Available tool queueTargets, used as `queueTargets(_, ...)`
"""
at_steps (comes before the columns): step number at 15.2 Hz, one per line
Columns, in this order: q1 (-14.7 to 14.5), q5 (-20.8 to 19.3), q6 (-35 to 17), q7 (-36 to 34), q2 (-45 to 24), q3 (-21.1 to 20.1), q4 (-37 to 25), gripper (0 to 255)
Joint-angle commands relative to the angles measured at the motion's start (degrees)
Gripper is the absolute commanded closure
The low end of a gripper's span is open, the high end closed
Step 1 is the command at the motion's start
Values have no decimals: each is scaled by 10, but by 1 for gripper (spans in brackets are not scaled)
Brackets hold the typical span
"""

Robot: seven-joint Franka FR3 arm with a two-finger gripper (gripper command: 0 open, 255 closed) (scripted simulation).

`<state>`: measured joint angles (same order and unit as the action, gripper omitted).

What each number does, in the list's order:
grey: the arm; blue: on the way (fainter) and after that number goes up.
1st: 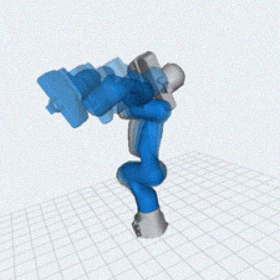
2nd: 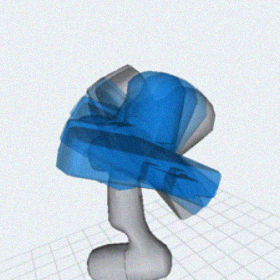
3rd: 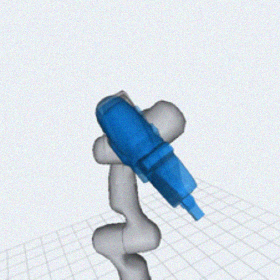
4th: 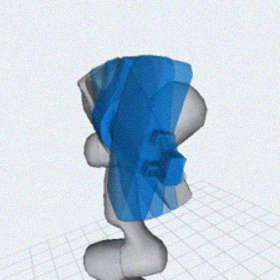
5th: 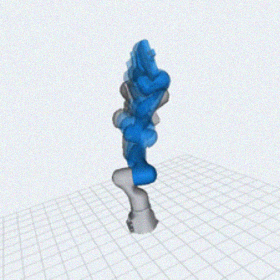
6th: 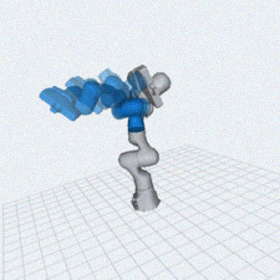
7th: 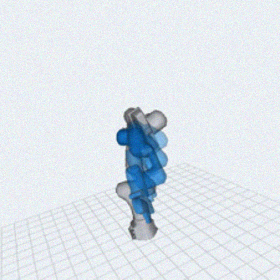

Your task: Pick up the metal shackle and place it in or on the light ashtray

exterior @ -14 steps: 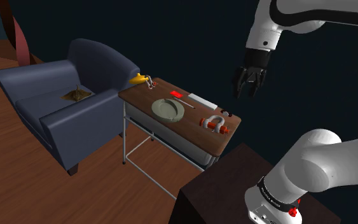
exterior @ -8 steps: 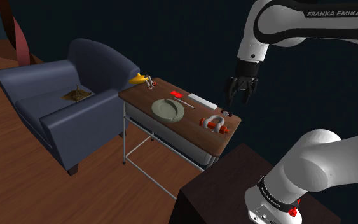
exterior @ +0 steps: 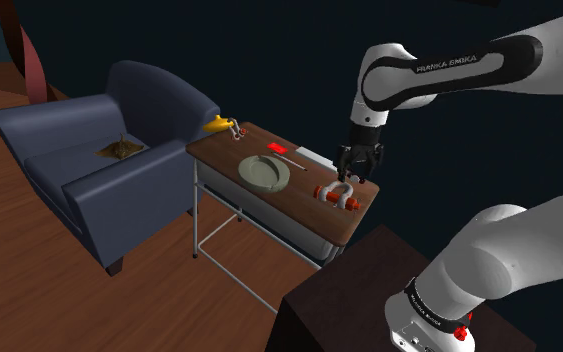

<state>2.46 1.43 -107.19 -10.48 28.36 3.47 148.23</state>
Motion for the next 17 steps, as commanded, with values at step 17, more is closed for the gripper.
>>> queueTargets(17, 38, -49, -246, -35, -224, 17, 29, 0)
